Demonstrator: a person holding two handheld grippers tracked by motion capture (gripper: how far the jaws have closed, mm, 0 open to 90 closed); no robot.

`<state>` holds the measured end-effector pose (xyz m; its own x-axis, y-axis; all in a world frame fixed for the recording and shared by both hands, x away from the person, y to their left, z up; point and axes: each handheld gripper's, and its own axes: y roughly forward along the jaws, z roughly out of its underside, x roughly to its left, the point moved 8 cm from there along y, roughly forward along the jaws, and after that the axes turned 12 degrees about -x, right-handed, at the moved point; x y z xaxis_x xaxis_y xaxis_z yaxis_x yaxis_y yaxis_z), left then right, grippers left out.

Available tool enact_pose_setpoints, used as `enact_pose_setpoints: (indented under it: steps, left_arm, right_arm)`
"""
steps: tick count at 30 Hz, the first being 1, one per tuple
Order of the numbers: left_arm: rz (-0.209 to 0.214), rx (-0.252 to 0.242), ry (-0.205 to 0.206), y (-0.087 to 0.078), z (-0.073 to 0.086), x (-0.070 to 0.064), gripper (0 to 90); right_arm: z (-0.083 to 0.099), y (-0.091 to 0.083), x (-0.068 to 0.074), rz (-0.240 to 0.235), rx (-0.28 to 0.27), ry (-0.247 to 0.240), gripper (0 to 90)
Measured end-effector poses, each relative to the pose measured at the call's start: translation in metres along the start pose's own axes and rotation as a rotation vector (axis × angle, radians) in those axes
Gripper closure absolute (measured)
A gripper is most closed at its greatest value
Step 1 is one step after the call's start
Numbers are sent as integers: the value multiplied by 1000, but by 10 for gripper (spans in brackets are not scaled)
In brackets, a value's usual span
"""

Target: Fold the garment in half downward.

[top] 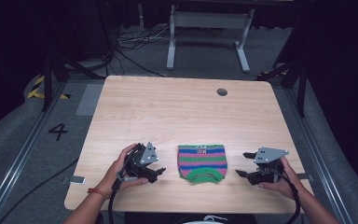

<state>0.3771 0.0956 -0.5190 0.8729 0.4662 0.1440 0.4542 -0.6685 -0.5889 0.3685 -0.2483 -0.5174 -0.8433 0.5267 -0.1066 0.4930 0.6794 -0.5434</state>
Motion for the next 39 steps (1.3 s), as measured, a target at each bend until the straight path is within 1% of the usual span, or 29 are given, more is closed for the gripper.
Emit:
enact_pose_setpoints:
  steps: [1,3,4,8,11,12,13,18,20,21,23,27,28,30,33,35,36,39]
  left_arm:
    - [-1,3,1,-1,1,0,210]
    - [-17,13,9,-4,4,2,209]
    - [-23,21,6,-5,7,2,208]
    - [-23,38,6,-10,15,4,208]
    - [-19,39,-9,-14,21,5,207]
    - [-25,45,-11,-16,23,6,207]
    - [-31,47,-18,-16,26,7,207]
    - [-31,41,-54,-20,35,10,205]
    - [-32,40,-56,-21,37,11,204]
    - [-34,38,-56,-22,38,12,204]
    - [-36,37,-70,-23,41,15,204]
    - [-43,38,-84,-26,46,21,204]
    - [-45,35,-87,-27,47,21,205]
    - [-47,33,-101,-29,49,23,206]
    - [-54,48,-92,-32,54,25,207]
    - [-54,50,-88,-33,57,26,206]
    - [-53,51,-96,-35,59,26,206]
    - [-54,44,-121,-42,64,27,206]
  right_arm:
    - [2,-2,-1,5,5,0,297]
    - [7,-5,-4,18,10,3,295]
    - [9,-7,-5,24,12,6,295]
    - [17,-14,-9,44,13,23,293]
    - [23,-19,-13,59,20,29,291]
    - [25,-22,-14,65,19,33,291]
    - [27,-24,-15,74,22,39,291]
    - [38,-36,-22,107,21,63,291]
    - [43,-40,-24,116,16,75,289]
    - [43,-40,-24,116,16,75,289]
    - [48,-43,-27,126,16,84,288]
    - [58,-49,-31,149,18,97,281]
    - [60,-50,-33,154,15,109,281]
    - [64,-52,-35,162,18,117,276]
    - [68,-54,-36,173,27,121,274]
    - [69,-55,-37,175,26,121,273]
    - [73,-56,-38,178,24,131,269]
    - [77,-58,-39,177,22,141,258]
